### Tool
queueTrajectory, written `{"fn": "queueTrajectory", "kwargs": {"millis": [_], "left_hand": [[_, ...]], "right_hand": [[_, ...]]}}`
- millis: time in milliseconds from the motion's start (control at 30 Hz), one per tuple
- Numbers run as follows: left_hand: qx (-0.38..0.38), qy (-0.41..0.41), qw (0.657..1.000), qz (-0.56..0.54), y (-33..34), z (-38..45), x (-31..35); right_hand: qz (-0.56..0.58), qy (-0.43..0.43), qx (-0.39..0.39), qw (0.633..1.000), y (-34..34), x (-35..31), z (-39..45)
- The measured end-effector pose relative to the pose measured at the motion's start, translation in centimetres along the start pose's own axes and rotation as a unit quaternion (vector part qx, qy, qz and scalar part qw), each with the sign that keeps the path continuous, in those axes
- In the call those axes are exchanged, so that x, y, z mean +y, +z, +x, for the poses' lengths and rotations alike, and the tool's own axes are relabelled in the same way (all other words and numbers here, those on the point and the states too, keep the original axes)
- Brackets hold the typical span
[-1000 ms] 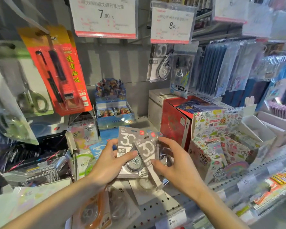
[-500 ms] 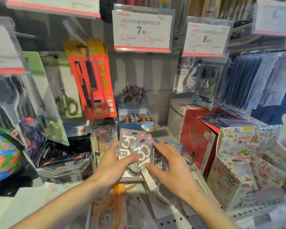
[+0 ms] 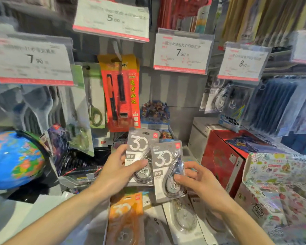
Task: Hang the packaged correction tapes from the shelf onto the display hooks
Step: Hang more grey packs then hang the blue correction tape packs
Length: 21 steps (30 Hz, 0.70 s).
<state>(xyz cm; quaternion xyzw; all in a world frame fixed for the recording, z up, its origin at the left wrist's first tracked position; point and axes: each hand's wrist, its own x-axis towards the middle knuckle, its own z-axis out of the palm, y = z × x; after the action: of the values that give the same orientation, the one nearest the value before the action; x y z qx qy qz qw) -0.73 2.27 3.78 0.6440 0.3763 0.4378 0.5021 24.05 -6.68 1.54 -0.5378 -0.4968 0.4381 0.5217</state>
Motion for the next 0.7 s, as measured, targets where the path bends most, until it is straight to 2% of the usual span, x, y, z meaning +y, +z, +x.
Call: {"fn": "queueTrajectory", "kwargs": {"millis": [167, 333, 533, 700], "left_hand": [[0.005, 0.043, 0.999, 0.021, -0.7, -0.5, 1.4], [0.021, 0.068, 0.997, -0.008, 0.8, -1.1, 3.1], [0.030, 0.106, 0.994, -0.018, 5.5, -1.9, 6.2], [0.054, 0.157, 0.985, 0.045, 11.0, -2.6, 9.2]], "right_hand": [[0.019, -0.031, 0.053, 0.998, -1.1, -2.7, -1.3], [0.003, -0.092, 0.081, 0.992, -2.8, -6.2, -2.3], [-0.020, -0.133, 0.094, 0.986, -7.8, -9.3, -3.7], [-0.067, -0.183, 0.084, 0.977, -14.1, -10.5, -5.0]]}}
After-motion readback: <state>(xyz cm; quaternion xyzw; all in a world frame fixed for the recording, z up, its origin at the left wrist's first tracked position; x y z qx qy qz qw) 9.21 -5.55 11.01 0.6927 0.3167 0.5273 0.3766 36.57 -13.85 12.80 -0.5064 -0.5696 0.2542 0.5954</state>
